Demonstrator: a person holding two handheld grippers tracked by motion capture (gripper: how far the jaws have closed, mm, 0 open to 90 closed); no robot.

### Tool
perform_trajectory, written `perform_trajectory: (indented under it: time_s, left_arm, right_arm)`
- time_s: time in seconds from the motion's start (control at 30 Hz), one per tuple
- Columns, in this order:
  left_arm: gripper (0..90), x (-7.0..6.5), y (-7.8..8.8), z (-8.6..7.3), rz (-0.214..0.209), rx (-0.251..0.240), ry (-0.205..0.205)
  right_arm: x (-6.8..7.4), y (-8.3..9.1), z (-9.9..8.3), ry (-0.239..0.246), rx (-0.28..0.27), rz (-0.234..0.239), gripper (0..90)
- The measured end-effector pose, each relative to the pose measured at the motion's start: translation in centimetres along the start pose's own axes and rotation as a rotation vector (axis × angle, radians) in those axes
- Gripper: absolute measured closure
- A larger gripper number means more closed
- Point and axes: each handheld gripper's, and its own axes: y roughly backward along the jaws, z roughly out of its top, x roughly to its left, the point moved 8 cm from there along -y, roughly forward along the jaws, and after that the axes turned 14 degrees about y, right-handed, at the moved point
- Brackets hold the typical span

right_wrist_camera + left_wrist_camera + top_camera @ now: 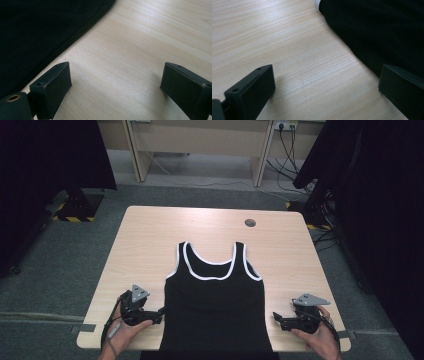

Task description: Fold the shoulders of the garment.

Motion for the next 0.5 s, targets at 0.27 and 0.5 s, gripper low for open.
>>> perform_trajectory:
  time_s: [0.27,0.5]
  left_arm:
    - [0.0,0.05,0.0,0.01,0.003,0.0,0.004]
    - [0.0,0.09,0.04,0.05,-0.003,-0.001,0.007]
  right_arm:
    - [0.01,0.0,0.0,-0.001,0.0,0.0,9.9]
    - [0.0,0.0,0.0,0.0,0.0,-0.001,9.9]
